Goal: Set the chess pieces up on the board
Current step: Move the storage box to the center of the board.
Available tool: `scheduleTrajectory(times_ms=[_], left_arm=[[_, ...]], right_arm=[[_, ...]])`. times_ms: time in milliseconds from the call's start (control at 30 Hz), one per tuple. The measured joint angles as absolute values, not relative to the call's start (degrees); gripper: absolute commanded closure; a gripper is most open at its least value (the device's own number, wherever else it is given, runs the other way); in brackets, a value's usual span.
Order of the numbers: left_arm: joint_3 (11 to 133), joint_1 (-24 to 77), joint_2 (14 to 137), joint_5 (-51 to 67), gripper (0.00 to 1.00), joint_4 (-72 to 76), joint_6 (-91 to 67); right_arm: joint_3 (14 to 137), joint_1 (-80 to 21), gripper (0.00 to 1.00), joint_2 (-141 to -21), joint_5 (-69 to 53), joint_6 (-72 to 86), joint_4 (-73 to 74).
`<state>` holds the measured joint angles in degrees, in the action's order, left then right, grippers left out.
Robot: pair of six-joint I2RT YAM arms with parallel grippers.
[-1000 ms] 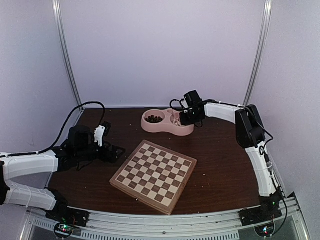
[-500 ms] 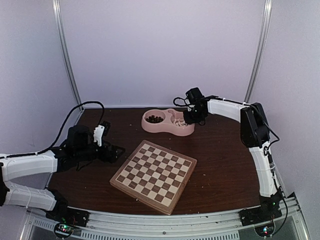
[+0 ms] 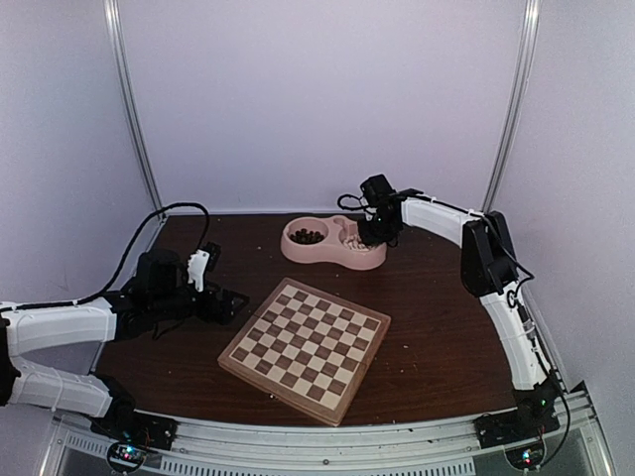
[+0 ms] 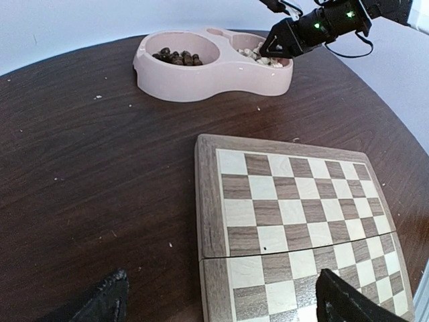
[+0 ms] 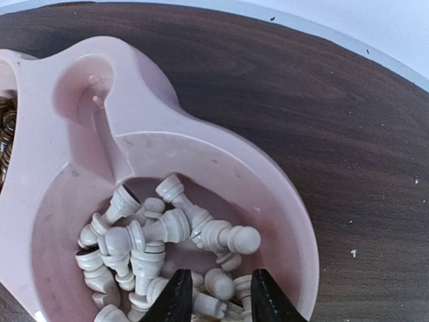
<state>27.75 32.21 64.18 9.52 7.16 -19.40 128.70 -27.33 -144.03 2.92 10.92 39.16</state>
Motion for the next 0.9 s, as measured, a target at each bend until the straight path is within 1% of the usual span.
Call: scheduleTrajectory(times_ms=[300,467,667,800,900], left_arm=[[28.05,32.21,64.18,9.87,0.02,6.55,-19.42],[28.84,32.21,64.23,9.87,0.03,5.91,-19.42],[28.88,32.21,64.82,9.87,0.02,5.87,-19.42],[28.95,32.21,65.8,9.87,0.02,5.85,-19.42],[28.95,32.21,66.28,9.93,0.02,5.72,-19.42]], right_arm=[[128.68,-28.29,0.67,-144.51,4.62,12.1,41.45],[124.25,-28.49,0.68,-141.71,5.87,13.17,44.58],[107.39,-28.64,0.68,-130.93,7.77,14.44,45.52],[94.13,-28.64,0.68,-120.73,8.14,15.53,44.6],[83.99,-28.86,0.67,-112.53,7.79,16.8,41.01]])
